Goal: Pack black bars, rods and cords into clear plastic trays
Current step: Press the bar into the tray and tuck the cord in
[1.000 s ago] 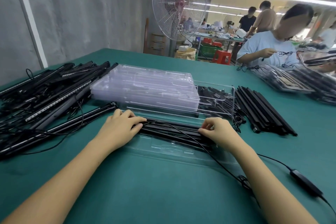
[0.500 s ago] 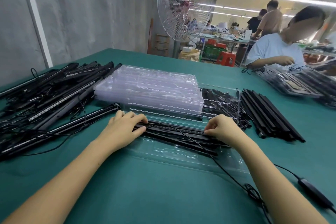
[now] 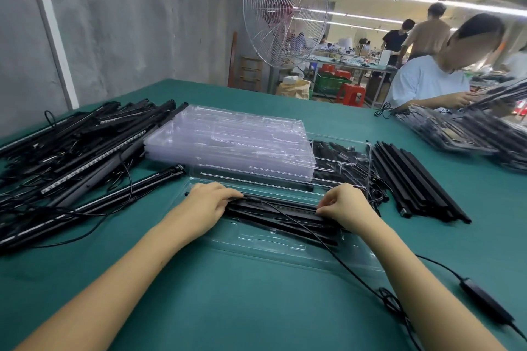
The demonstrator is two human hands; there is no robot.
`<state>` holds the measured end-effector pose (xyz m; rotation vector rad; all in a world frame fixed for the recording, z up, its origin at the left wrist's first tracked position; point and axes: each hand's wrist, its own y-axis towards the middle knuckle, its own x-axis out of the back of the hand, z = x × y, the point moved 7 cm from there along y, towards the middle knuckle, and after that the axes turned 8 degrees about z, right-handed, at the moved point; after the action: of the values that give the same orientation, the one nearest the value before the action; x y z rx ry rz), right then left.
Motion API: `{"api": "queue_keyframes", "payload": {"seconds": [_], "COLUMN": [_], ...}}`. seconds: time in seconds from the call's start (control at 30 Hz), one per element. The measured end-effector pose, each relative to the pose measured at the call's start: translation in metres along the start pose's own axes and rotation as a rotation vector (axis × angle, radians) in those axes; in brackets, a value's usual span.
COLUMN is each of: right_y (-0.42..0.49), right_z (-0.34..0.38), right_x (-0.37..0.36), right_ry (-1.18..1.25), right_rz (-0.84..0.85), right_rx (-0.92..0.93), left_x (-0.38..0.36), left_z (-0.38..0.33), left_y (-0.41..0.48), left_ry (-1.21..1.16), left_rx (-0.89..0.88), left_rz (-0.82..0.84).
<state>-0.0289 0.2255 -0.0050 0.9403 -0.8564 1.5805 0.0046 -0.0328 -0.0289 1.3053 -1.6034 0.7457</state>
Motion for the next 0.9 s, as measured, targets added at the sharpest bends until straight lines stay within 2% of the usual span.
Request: {"api": "queue_keyframes", "payload": {"seconds": [0.17,0.37,0.6,0.77,0.9], "right_y": [-0.029,-0.071,-0.072,-0.065,-0.072], "right_z": [0.023,0.036,0.025,0.016,0.014], "right_x": [0.009,-0.010,0.004,0.006,0.015], "right_ry": [-0.068,-0.375,-0.189,-0.005,0.015], "right_rz": [-0.052,0.072,-0.098,-0.084,-0.028], "right_rx": [0.062,0.135,0.052,0.083,0.205], "left_x": [-0.003,-0.004,-0.003,-0.001,0.000], "left_z": [0.001,0.002,0.002,0.004,0.006], "left_y": [0.001,0.000,0.000,-0.001,0.000], "left_ry": [-0.024,-0.042,-0.087,-0.126,-0.118], "left_rx": [0.029,0.021,0.045,0.039,0.027], "left_rz": [0.008,0.017,0.022,0.019,0.006]}}
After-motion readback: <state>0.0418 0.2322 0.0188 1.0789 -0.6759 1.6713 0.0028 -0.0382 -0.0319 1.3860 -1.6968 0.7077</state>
